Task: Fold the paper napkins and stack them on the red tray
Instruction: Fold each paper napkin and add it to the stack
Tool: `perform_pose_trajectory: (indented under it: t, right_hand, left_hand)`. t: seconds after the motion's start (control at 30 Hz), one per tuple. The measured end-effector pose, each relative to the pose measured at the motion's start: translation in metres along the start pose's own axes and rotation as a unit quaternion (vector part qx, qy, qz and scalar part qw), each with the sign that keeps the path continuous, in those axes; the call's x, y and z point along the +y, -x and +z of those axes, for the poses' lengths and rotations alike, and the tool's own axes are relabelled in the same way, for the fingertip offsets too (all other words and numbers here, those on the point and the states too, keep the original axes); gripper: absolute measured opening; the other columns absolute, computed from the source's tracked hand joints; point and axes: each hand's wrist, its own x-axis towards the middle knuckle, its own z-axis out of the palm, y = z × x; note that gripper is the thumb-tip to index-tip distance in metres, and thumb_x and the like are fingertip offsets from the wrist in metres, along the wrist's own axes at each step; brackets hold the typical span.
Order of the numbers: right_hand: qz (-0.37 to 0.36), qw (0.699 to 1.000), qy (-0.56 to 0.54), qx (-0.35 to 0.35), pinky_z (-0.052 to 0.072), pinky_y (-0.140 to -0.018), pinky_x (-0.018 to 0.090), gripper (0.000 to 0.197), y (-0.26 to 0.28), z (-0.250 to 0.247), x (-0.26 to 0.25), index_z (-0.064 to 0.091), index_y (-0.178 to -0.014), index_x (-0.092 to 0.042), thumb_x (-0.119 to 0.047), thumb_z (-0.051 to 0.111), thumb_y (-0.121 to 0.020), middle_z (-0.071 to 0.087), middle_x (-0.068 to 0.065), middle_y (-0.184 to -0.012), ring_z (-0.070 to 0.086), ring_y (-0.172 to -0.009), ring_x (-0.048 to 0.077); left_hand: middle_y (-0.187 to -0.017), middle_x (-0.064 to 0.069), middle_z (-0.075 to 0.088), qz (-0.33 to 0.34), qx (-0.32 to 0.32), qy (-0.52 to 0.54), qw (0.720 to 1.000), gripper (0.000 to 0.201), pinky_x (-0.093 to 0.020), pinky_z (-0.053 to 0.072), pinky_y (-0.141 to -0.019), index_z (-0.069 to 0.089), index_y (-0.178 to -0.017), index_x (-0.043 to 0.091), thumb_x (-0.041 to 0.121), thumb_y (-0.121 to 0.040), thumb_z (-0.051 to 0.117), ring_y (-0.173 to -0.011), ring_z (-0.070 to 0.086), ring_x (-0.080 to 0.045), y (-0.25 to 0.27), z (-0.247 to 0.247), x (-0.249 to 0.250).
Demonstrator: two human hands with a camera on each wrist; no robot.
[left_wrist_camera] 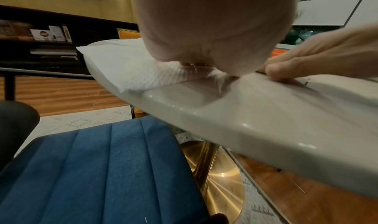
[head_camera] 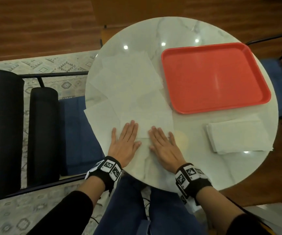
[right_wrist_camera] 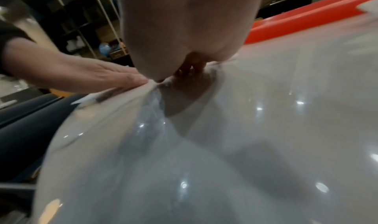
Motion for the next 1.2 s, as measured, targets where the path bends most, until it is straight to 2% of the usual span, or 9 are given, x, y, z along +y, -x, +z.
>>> perform_pose_trajectory:
  t: [0.17, 0.27, 0.37, 0.6, 0.7, 0.83, 0.97, 1.1, 1.2]
  right_hand:
    - [0.072, 0.997, -0.021, -0.001, -0.013, -0.114, 0.045, 0.058, 0.022, -0.007, 0.036, -0.006, -0.148, -0.031, -0.05, 0.003, -0.094, -0.018, -0.015, -0.151, -0.016, -0.14, 0.002]
    - [0.063, 0.992, 0.023, 0.103, 0.009, -0.111, 0.048, 0.054, 0.022, -0.005, 0.042, 0.043, -0.141, -0.022, -0.042, 0.016, -0.099, 0.035, -0.001, -0.15, 0.034, -0.139, 0.012]
    - [0.058, 0.971, 0.066, 0.224, 0.03, -0.094, 0.044, 0.027, 0.009, -0.009, 0.039, 0.07, -0.096, -0.02, -0.028, 0.045, -0.091, 0.071, -0.001, -0.11, 0.067, -0.097, 0.023]
    - [0.051, 0.969, -0.074, 0.228, 0.021, -0.096, 0.039, 0.022, 0.007, -0.039, 0.033, 0.061, -0.081, -0.02, -0.031, 0.042, -0.084, 0.062, -0.006, -0.094, 0.059, -0.091, 0.017]
    - [0.076, 0.941, -0.209, 0.255, 0.027, -0.101, 0.039, 0.014, 0.025, -0.071, 0.037, 0.058, -0.086, -0.022, -0.03, 0.047, -0.084, 0.061, -0.01, -0.095, 0.054, -0.092, 0.009]
    - [0.118, 0.882, -0.401, 0.22, 0.041, -0.092, 0.035, 0.016, 0.064, -0.117, 0.058, 0.057, -0.099, -0.039, -0.044, 0.059, -0.084, 0.066, -0.018, -0.096, 0.057, -0.099, 0.013]
    - [0.129, 0.833, -0.467, 0.267, 0.049, -0.074, 0.031, 0.011, 0.098, -0.14, 0.094, 0.065, -0.096, -0.023, -0.015, 0.06, -0.089, 0.072, -0.002, -0.088, 0.065, -0.083, 0.012]
    - [0.195, 0.771, -0.53, 0.293, 0.049, -0.073, 0.034, 0.013, 0.124, -0.141, 0.141, 0.066, -0.092, -0.012, -0.01, 0.053, -0.093, 0.067, 0.005, -0.085, 0.058, -0.08, 0.014]
    - [0.261, 0.72, -0.579, 0.28, 0.051, -0.071, 0.032, 0.016, 0.142, -0.135, 0.177, 0.064, -0.091, -0.012, -0.01, 0.05, -0.095, 0.064, 0.006, -0.09, 0.058, -0.084, 0.018]
  left_hand:
    - [-0.152, 0.007, -0.027, 0.003, -0.027, -0.011, 1.0, 0.067, -0.054, -0.006, -0.113, -0.023, -0.144, 0.021, 0.053, -0.088, -0.009, -0.141, -0.02, -0.011, -0.002, 0.001, -0.001]
    - [-0.154, 0.007, -0.02, 0.006, -0.013, -0.001, 1.0, 0.068, -0.06, 0.0, -0.112, -0.015, -0.147, 0.02, 0.054, -0.089, -0.006, -0.143, -0.013, -0.011, -0.001, 0.002, -0.001]
    - [-0.158, 0.002, 0.002, 0.0, 0.013, -0.019, 1.0, 0.067, -0.065, 0.01, -0.108, 0.005, -0.15, 0.017, 0.05, -0.091, 0.006, -0.145, 0.008, -0.015, -0.002, -0.005, 0.004]
    - [-0.138, -0.007, 0.052, 0.038, 0.063, -0.032, 0.997, 0.07, -0.065, 0.028, -0.1, 0.039, -0.138, 0.02, 0.038, -0.077, 0.066, -0.126, 0.051, -0.022, -0.014, -0.035, 0.038]
    - [-0.115, 0.004, 0.066, 0.064, 0.072, 0.015, 0.995, 0.031, -0.047, 0.03, -0.104, 0.056, -0.123, 0.027, 0.037, -0.093, 0.05, -0.105, 0.063, -0.019, -0.024, -0.058, 0.06]
    - [-0.093, 0.007, 0.069, 0.09, 0.032, 0.189, 0.977, 0.027, -0.036, 0.047, -0.076, 0.061, -0.106, 0.032, 0.046, -0.096, 0.039, -0.089, 0.062, -0.02, -0.03, -0.096, 0.092]
    - [-0.055, 0.009, 0.043, 0.125, 0.024, 0.316, 0.94, 0.031, -0.031, 0.035, -0.058, 0.051, -0.07, 0.022, 0.041, -0.094, 0.049, -0.056, 0.042, -0.009, -0.042, -0.123, 0.127]
    - [-0.056, 0.009, 0.031, 0.139, 0.001, 0.342, 0.929, 0.044, -0.029, 0.025, -0.055, 0.044, -0.064, 0.014, 0.047, -0.092, 0.05, -0.053, 0.03, -0.008, -0.052, -0.134, 0.157]
    - [-0.069, 0.012, 0.06, 0.108, -0.033, 0.363, 0.925, 0.032, -0.025, 0.044, -0.063, 0.064, -0.084, 0.022, 0.05, -0.091, 0.05, -0.06, 0.057, -0.005, -0.051, -0.129, 0.163]
